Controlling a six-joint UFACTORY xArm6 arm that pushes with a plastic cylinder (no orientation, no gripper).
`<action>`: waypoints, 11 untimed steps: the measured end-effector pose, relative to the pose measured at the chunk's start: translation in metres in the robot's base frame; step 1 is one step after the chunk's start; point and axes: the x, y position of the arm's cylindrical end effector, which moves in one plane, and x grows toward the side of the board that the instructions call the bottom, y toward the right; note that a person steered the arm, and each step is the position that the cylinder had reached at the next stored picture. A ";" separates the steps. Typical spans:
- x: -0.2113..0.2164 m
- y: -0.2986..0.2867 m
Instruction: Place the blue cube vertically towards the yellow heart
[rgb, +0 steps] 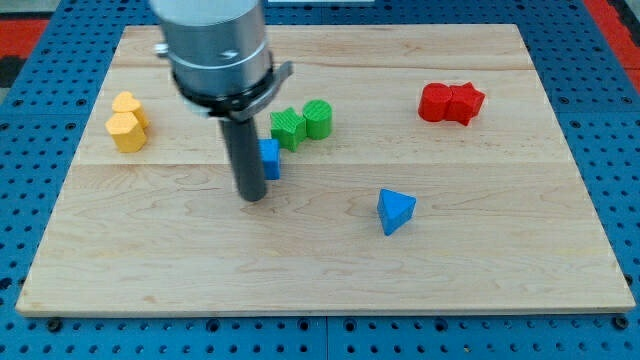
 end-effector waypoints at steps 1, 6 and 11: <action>-0.015 0.053; -0.063 -0.099; -0.223 -0.165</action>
